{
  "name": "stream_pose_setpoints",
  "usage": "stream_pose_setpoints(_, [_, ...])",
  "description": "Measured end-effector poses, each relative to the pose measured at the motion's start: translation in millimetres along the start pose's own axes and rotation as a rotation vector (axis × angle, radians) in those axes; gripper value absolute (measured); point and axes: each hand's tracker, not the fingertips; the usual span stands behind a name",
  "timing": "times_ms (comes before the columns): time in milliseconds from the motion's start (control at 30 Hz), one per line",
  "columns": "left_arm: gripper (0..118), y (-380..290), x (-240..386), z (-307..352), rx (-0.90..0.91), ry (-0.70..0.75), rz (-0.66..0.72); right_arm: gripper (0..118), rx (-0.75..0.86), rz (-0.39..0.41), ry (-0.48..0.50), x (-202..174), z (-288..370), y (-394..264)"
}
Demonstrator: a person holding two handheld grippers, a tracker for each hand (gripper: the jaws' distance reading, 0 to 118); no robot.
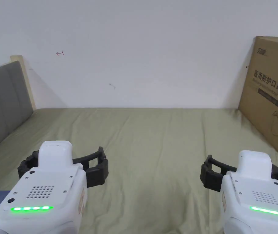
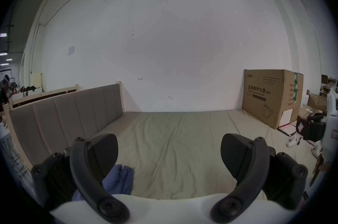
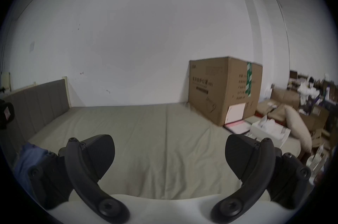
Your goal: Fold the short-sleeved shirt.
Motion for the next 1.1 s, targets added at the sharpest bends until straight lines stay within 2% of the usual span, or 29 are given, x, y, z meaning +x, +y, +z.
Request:
stream_pose_setpoints(200, [113, 4, 2, 2, 0.008, 0.013, -0.086, 118, 0.086, 0.081, -0.009, -6, 8, 12])
stream_pose_setpoints(267, [106, 4, 5, 4, -0.006, -0.003, -0.099, 113, 0.079, 0.086, 0.031, -7, 9, 11])
stream_pose_setpoints(300, [94, 3, 6, 3, -0.018, -0.016, -0.106, 95, 0.069, 0.08, 0.045, -8, 9, 10])
stream_pose_setpoints(333, [79, 2, 7, 3, -0.026, -0.022, -0.116, 59, 0.06, 0.078, 0.045, -9, 8, 8])
stream_pose_setpoints(367, [58, 0, 7, 2, -0.029, -0.024, -0.127, 16, 0.035, 0.071, 0.024, -11, 5, 5])
stream_pose_setpoints(400, [25, -2, 10, 2, -0.032, -0.022, -0.138, 3, 0.016, 0.058, 0.01, -10, 2, 2])
stream_pose_setpoints(433, [0, -3, 10, 2, -0.031, -0.011, -0.143, 2, 0.002, 0.036, 0.025, -7, 2, 1])
stream_pose_setpoints(500, [0, -5, 5, 5, -0.014, -0.021, -0.11, 0, -0.008, 0.002, 0.066, -1, 2, 0])
stream_pose_setpoints(600, [0, -1, -1, 3, -0.029, -0.067, -0.018, 0, 0.001, 0.041, 0.054, -1, 1, 1])
stream_pose_setpoints(733, [0, 1, -3, -1, -0.035, -0.06, -0.026, 0, -0.007, 0.024, 0.075, 0, -1, 5])
stream_pose_setpoints(833, [0, 3, -6, -1, -0.04, -0.072, -0.003, 0, 0.0, 0.044, 0.092, -5, 0, 8])
stream_pose_setpoints(933, [0, 5, -14, 1, -0.042, -0.05, 0.003, 0, 0.005, 0.053, 0.157, -17, 2, 13])
stream_pose_setpoints(1100, [0, 12, -51, 22, -0.028, 0.072, -0.013, 0, 0.015, 0.041, 0.337, -62, 5, 25])
